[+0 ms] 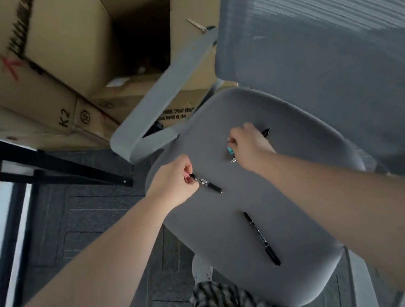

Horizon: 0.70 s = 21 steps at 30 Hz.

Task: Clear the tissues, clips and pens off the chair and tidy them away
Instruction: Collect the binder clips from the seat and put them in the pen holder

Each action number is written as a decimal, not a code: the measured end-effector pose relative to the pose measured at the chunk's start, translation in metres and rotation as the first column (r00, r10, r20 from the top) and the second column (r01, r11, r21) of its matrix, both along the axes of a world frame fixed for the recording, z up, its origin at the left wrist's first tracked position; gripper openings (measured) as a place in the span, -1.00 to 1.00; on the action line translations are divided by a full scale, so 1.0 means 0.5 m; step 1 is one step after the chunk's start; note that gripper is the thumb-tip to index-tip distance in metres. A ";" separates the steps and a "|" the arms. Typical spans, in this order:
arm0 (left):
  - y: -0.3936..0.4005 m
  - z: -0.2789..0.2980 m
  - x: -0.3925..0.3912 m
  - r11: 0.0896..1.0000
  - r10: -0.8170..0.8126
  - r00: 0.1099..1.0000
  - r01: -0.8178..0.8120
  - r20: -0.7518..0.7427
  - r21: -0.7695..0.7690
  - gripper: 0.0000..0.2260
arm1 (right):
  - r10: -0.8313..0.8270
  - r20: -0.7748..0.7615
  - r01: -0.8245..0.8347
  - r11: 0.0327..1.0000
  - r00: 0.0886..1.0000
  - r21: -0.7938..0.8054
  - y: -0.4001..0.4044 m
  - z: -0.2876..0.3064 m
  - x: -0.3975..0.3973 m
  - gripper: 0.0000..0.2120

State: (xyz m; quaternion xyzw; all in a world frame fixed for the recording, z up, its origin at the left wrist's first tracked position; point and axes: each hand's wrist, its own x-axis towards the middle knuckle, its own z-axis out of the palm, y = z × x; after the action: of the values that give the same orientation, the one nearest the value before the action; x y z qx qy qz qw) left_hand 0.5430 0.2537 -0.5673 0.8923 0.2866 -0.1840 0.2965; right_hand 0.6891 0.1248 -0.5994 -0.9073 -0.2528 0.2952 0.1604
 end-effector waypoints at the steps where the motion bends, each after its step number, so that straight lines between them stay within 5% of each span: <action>1: 0.004 0.025 -0.014 1.000 0.012 1.000 -0.012 0.005 0.011 -0.89 | 0.028 0.002 -0.028 1.000 1.000 0.009 0.004 0.024 -0.007 -0.86; 12: 0.078 0.264 -0.266 0.959 0.242 0.962 -0.257 0.126 0.120 -0.90 | 0.372 0.126 -0.385 0.917 0.920 0.104 0.154 0.293 -0.149 -0.84; 21: 0.145 0.389 -0.634 0.869 0.405 0.885 -0.451 0.228 0.204 -0.88 | 0.608 0.302 -0.662 0.740 0.734 0.122 0.311 0.456 -0.487 -0.83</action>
State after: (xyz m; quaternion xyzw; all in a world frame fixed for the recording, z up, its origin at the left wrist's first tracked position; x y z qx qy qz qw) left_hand 0.2259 0.3264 -0.3729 0.8492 0.4711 0.0049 0.2387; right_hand 0.4457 0.2804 -0.3714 -0.7703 -0.5977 0.1891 0.1169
